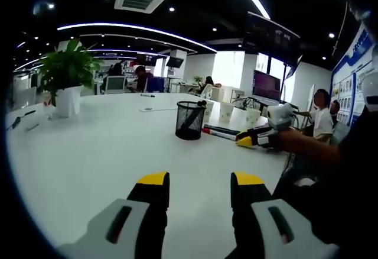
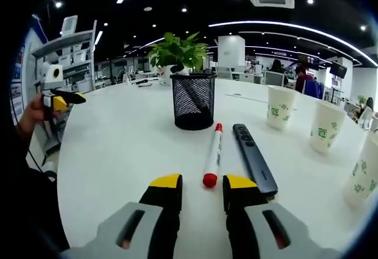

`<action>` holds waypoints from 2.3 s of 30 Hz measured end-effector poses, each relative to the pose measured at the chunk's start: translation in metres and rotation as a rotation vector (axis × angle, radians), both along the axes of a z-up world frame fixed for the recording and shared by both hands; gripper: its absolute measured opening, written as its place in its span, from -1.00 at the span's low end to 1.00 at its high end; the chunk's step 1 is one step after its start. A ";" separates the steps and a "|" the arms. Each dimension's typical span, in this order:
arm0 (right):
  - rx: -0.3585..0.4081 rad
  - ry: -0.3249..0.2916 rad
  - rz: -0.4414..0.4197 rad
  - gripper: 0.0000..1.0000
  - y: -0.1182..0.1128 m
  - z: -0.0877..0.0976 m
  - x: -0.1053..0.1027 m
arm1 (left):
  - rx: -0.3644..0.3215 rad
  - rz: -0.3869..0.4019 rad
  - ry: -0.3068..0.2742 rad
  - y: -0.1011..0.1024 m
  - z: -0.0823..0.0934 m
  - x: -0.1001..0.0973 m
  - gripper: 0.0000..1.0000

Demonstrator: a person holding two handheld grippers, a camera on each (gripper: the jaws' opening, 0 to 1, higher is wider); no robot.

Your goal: Place the scattered laser pointers and whiteboard markers into the pen holder and stack the scattered paper cups together

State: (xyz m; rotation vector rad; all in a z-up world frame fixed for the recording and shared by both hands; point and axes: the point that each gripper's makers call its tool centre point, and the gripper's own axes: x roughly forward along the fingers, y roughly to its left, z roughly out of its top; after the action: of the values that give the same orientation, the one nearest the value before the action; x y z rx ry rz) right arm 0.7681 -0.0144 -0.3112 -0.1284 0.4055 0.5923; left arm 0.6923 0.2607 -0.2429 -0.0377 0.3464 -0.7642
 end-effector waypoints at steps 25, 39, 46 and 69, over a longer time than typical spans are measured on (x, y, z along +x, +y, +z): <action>-0.046 -0.034 -0.018 -0.43 0.007 -0.001 0.025 | 0.000 0.003 0.007 0.001 -0.001 -0.001 -0.14; -0.055 -0.056 -0.045 -0.59 0.003 -0.001 0.033 | 0.001 0.007 0.004 0.003 0.001 -0.002 -0.15; -0.073 -0.052 -0.064 -0.72 -0.001 -0.013 0.035 | 0.001 0.001 0.004 0.002 0.001 -0.003 -0.15; 0.046 -0.141 -0.095 -0.73 -0.004 0.011 0.045 | -0.001 -0.018 -0.001 -0.009 0.006 -0.009 -0.15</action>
State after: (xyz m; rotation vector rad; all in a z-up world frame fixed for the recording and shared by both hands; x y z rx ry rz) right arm 0.8127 -0.0182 -0.2998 -0.1055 0.2597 0.4955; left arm 0.6830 0.2513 -0.2365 -0.0355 0.3452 -0.7820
